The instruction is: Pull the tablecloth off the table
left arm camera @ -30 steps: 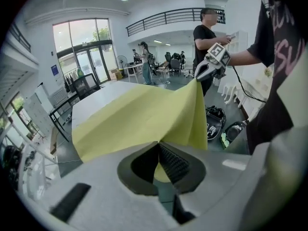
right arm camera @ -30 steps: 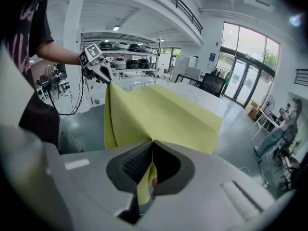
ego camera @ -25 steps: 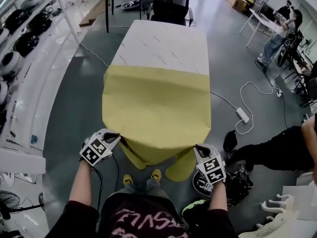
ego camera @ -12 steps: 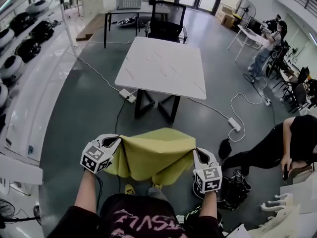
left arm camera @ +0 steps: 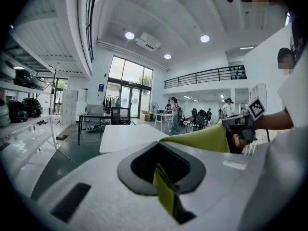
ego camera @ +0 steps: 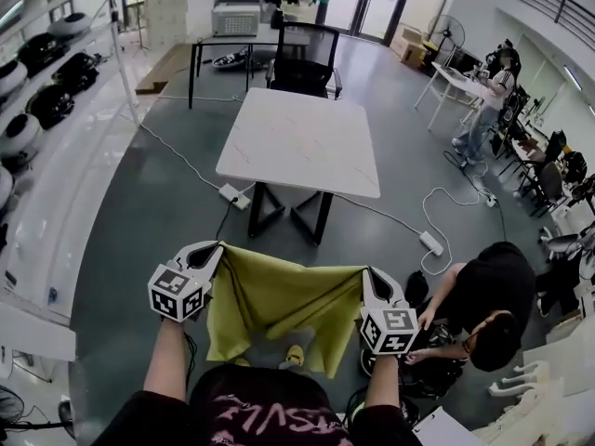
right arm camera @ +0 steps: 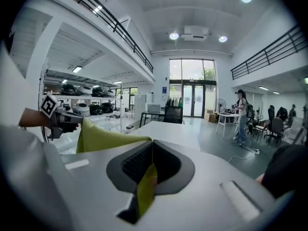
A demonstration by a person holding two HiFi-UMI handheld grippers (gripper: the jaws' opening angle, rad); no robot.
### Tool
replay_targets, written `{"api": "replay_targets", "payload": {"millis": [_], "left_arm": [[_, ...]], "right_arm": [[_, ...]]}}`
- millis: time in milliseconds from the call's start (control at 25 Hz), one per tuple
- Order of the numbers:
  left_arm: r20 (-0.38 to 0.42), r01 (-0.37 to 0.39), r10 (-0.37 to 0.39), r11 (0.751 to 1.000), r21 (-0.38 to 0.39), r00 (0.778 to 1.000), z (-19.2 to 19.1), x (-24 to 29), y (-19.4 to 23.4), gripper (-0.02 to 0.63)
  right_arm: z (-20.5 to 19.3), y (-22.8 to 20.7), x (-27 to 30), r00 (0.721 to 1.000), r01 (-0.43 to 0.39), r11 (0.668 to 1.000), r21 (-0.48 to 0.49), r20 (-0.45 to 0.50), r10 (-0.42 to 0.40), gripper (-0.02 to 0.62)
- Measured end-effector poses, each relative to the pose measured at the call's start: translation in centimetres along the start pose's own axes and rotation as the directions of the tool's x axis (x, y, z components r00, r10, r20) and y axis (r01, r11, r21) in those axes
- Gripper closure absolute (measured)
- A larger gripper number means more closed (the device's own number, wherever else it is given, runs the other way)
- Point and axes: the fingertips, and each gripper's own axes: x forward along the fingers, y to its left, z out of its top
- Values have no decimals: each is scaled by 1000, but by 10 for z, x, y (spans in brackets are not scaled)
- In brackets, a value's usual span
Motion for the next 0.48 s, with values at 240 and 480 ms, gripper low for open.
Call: {"api": "replay_targets", "payload": {"millis": [240, 480], "left_arm": [[80, -22, 21, 1000, 13, 997, 37, 2, 8, 600], [143, -32, 30, 999, 9, 989, 59, -2, 14, 600]], "right_arm": [[34, -6, 4, 994, 47, 998, 37, 96, -51, 579], [52, -3, 3, 985, 81, 996, 45, 149, -87, 580]]}}
